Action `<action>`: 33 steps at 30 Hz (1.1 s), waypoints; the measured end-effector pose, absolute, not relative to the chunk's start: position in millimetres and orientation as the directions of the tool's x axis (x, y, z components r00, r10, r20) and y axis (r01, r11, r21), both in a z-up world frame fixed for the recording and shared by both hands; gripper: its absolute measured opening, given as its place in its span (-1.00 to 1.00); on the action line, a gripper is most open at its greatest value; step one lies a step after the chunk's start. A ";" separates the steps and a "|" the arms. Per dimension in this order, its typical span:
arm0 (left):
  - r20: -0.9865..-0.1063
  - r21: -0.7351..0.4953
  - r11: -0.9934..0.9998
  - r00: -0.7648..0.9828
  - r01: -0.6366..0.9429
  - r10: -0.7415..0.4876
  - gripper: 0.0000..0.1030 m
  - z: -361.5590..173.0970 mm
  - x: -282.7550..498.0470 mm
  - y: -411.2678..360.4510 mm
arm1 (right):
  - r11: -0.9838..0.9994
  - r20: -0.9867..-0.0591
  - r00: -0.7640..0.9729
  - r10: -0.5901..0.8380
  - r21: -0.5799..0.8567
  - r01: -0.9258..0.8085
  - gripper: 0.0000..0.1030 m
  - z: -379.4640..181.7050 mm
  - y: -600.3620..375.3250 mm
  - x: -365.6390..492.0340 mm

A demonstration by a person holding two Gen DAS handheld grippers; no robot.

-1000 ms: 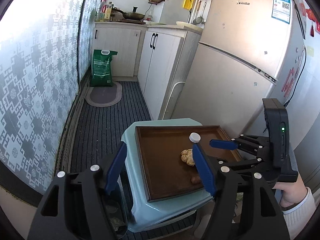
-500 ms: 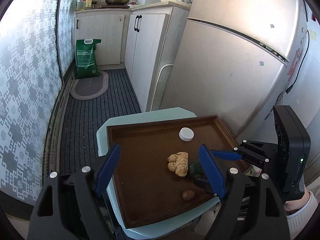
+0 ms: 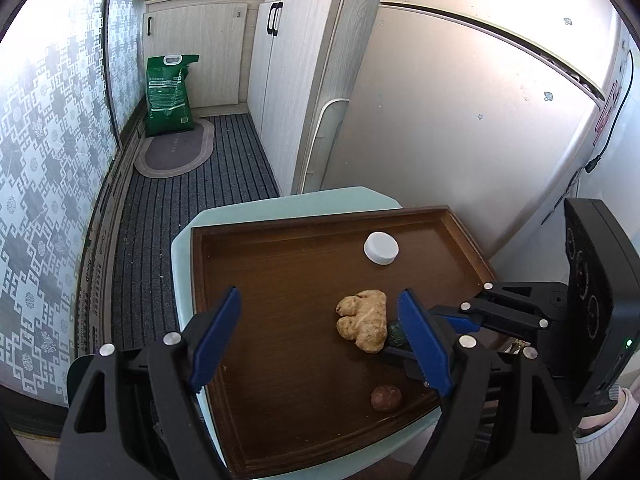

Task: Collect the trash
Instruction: 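Grasp the dark green round item with the right gripper while the left gripper grasps the ginger root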

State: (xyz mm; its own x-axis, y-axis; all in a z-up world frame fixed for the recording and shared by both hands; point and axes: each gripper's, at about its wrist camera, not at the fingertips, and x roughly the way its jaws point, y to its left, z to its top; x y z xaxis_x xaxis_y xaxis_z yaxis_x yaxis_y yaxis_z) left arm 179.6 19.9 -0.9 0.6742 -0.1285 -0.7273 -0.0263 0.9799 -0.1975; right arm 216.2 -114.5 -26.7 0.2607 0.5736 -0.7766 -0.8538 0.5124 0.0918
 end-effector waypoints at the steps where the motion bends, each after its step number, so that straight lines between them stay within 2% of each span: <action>1: -0.729 -0.197 0.980 0.672 -0.024 -0.130 0.61 -1.9 179.6 19.5 | 0.512 -0.775 0.257 0.577 0.098 -0.854 -0.47 -26.4 -115.9 217.1; 16: -0.758 -0.125 0.990 0.637 0.067 -0.139 0.66 -21.8 184.0 -6.9 | 0.601 -0.759 0.316 0.570 0.123 -0.790 -0.48 -11.5 -157.9 236.6; 29: -0.799 -0.117 0.990 0.584 0.080 -0.141 0.11 -37.0 200.5 -18.9 | 0.613 -0.735 0.336 0.589 0.135 -0.778 -0.48 -0.7 -176.2 235.2; 33: -0.799 -0.109 0.991 0.586 0.083 -0.137 0.09 -38.5 202.2 -21.7 | 0.612 -0.734 0.336 0.590 0.135 -0.779 -0.48 0.6 -178.7 234.7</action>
